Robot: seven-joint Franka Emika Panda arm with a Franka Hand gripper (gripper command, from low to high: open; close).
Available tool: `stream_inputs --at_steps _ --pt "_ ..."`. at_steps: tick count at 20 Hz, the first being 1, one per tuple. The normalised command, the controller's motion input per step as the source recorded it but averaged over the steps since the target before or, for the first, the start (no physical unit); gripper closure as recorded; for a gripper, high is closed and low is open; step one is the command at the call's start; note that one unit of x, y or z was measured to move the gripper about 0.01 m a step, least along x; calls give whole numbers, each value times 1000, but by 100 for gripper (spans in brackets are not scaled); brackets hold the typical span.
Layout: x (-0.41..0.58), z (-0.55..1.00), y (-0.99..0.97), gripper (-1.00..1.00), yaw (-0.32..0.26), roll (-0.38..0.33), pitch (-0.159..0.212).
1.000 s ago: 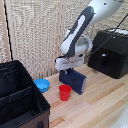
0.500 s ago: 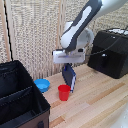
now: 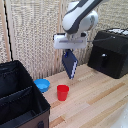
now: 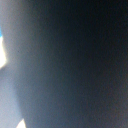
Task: Discover the targeted book and set your gripper to the appropriate amplitude. Smoothly guide your gripper in the direction of the book and snatch it firmly. Search for the back section of the caddy. Move the held book towards the back section and lightly deposit it inside.
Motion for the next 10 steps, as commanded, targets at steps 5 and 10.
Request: stream_inputs --at_steps 5,10 --pt "404 646 362 100 -54 101 130" --pt "411 567 397 100 -118 118 111"
